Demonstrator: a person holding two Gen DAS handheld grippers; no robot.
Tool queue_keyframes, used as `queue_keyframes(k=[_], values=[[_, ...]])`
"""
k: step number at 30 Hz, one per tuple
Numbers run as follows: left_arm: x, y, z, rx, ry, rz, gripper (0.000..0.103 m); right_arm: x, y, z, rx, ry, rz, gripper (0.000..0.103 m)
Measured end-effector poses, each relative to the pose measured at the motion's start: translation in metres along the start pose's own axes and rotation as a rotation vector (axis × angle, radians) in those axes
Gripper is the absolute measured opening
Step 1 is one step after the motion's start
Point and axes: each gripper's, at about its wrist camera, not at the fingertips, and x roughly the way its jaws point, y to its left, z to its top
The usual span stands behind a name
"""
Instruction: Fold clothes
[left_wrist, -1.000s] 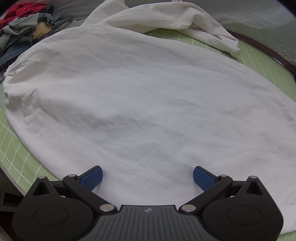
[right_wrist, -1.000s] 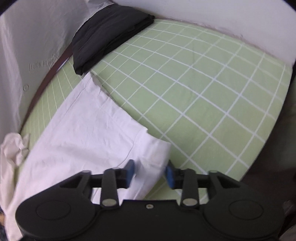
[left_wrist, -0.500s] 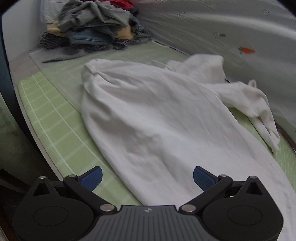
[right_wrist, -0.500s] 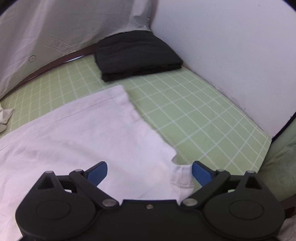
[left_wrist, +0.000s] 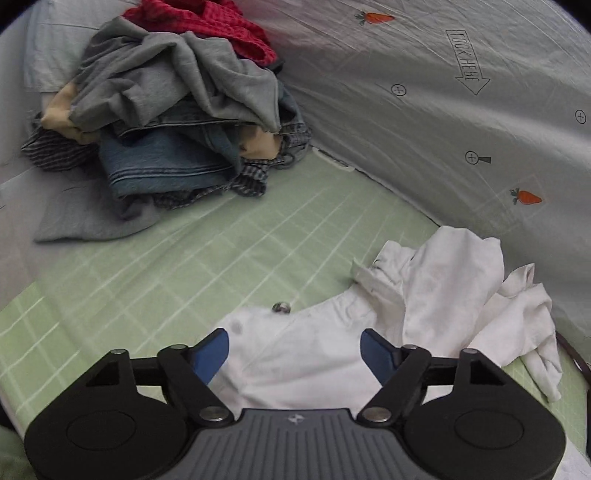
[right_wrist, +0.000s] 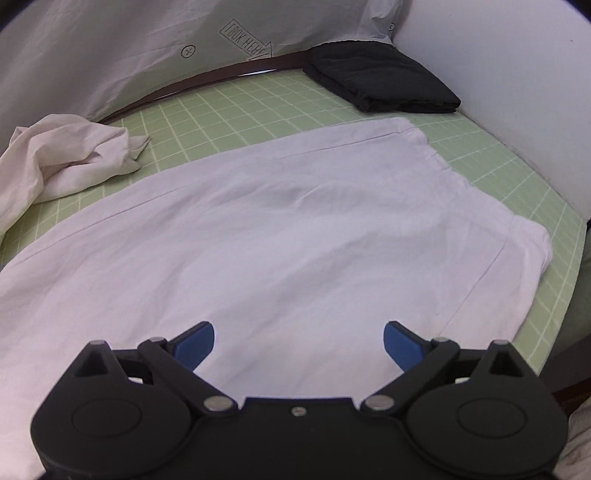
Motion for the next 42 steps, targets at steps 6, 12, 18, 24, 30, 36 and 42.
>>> queue_keyframes(k=[6,12,18,24,30,36,42], values=[[0.067,-0.019,0.05,0.113,0.055,-0.15,0.065,0.001,0.04,0.004,0.008,-0.011,-0.041,0.099],[0.15,-0.056,0.079,0.21,0.149,-0.235,0.064,0.026,0.06,0.022,0.081,0.039,-0.135,0.099],[0.207,-0.081,0.086,0.268,0.199,-0.265,0.065,0.033,0.089,0.037,-0.008,0.033,-0.144,0.099],[0.222,-0.089,0.088,0.278,0.202,-0.303,0.023,0.039,0.119,0.044,-0.108,0.041,-0.139,0.099],[0.184,-0.077,0.123,0.303,0.026,-0.155,0.017,0.039,0.14,0.042,-0.185,0.019,-0.111,0.099],[0.178,-0.034,0.151,0.304,-0.07,0.069,0.017,0.04,0.137,0.04,-0.186,0.017,-0.129,0.099],[0.175,-0.033,0.14,0.236,-0.012,0.088,0.04,0.04,0.131,0.042,-0.162,0.005,-0.104,0.099]])
